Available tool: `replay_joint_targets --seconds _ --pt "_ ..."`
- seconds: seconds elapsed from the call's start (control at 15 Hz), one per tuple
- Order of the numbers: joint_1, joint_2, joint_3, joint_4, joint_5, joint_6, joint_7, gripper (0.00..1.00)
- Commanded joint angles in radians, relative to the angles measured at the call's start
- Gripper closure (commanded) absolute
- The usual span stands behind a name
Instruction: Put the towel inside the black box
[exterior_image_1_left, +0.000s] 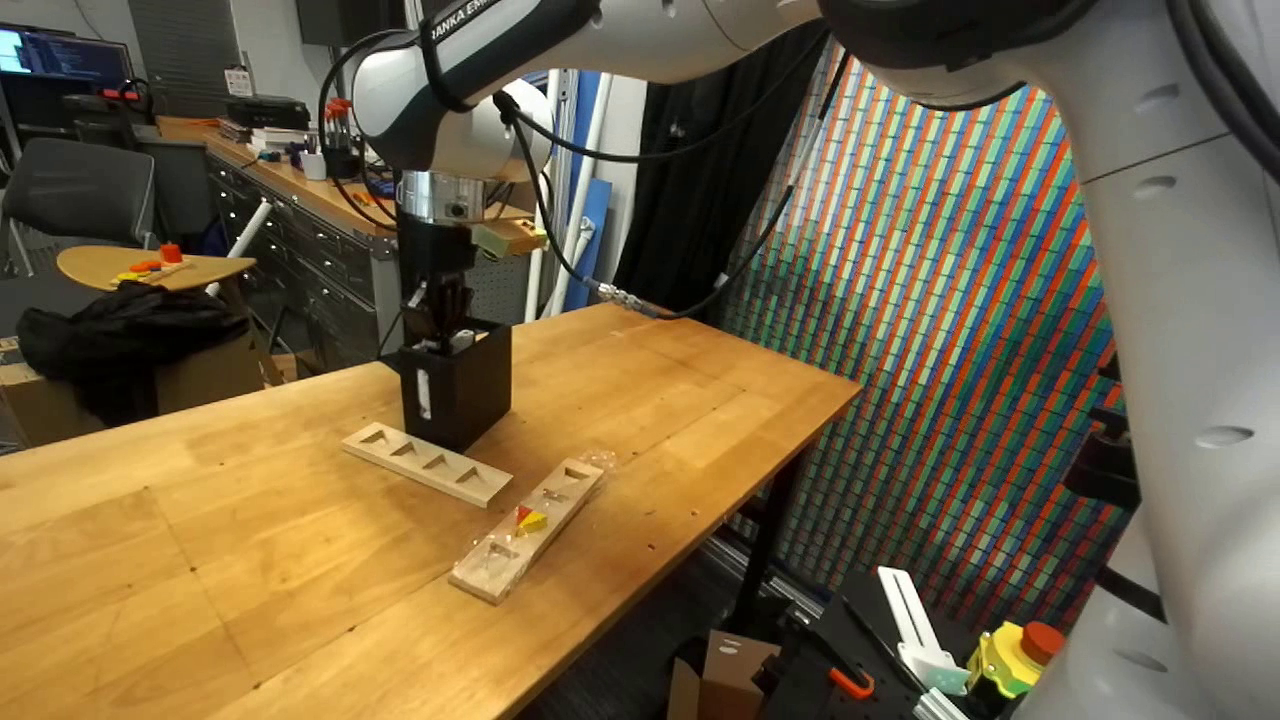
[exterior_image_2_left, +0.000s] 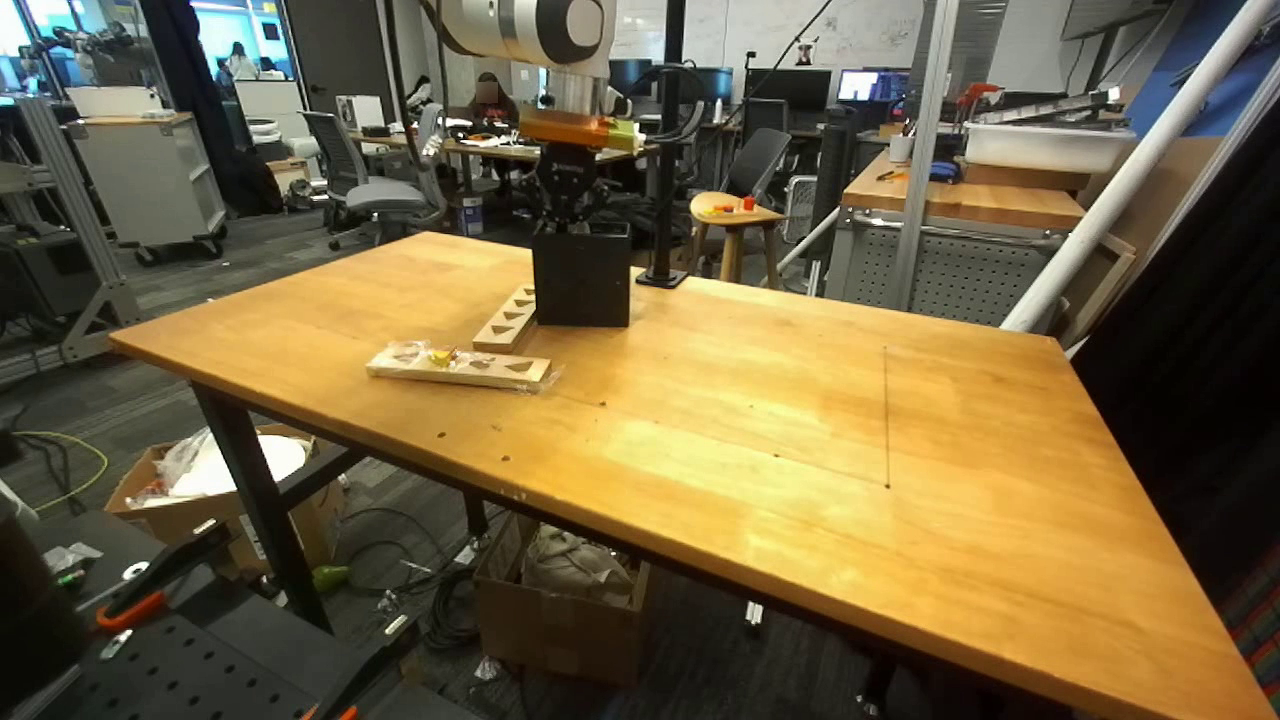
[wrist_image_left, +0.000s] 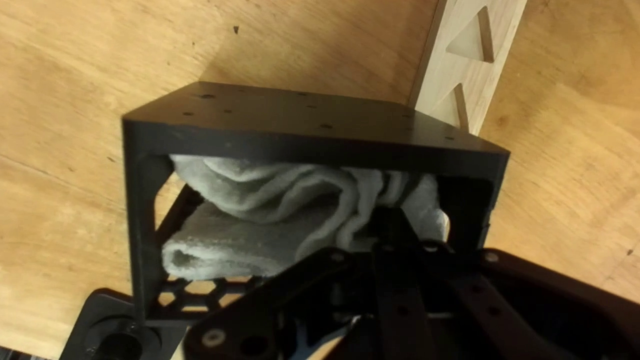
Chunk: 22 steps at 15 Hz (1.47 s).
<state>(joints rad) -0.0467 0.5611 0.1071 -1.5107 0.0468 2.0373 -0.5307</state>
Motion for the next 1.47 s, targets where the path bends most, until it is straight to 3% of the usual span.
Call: replay_joint_targets --seconds 0.0,0.6,1.4 --pt "-0.025 0.054 0.025 0.070 0.042 -0.030 -0.034 1.00" --pt "-0.067 0.148 0.075 0.107 0.177 -0.019 -0.088 1.00" --pt "-0.044 -0.078 0.044 -0.039 0.161 -0.011 -0.017 1.00"
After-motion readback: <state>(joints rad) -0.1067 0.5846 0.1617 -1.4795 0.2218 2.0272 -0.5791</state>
